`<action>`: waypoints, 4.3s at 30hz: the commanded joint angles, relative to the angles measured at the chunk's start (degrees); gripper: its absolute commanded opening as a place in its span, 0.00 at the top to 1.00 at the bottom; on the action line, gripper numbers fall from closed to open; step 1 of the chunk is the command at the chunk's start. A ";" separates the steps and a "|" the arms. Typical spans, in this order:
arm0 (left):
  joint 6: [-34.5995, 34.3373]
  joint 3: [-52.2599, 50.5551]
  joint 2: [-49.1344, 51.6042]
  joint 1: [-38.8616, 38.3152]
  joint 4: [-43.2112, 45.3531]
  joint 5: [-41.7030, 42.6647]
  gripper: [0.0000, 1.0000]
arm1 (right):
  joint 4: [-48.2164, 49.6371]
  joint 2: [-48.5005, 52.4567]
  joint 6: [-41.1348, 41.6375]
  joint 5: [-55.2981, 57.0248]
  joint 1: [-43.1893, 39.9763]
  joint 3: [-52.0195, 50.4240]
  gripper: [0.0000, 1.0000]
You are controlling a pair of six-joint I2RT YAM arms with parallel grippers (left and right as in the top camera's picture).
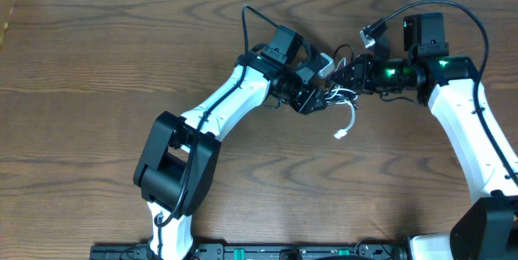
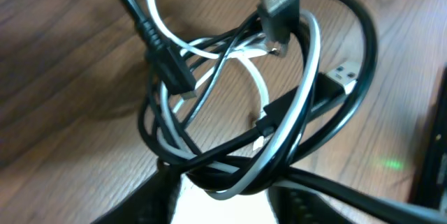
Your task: Untangle cables
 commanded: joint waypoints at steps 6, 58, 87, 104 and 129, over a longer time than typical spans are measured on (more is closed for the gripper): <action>-0.33 0.26 0.57 0.13 0.85 2.91 0.93 | -0.20 -0.50 -1.25 -2.10 -1.73 1.07 0.99; -24.94 0.26 9.92 -11.19 22.36 -26.88 0.39 | -22.82 -0.33 6.69 51.04 -11.10 0.61 0.20; -32.11 0.39 11.04 -13.60 8.92 -39.30 0.93 | -19.65 -0.33 6.67 45.97 -9.88 0.61 0.21; -28.61 0.44 -16.92 -4.92 -7.37 -19.15 0.93 | -0.72 -0.33 -1.88 10.97 0.31 0.61 0.39; -25.64 0.44 -18.27 -0.31 -10.93 -12.41 0.92 | -0.79 7.82 4.04 20.72 8.48 0.57 0.51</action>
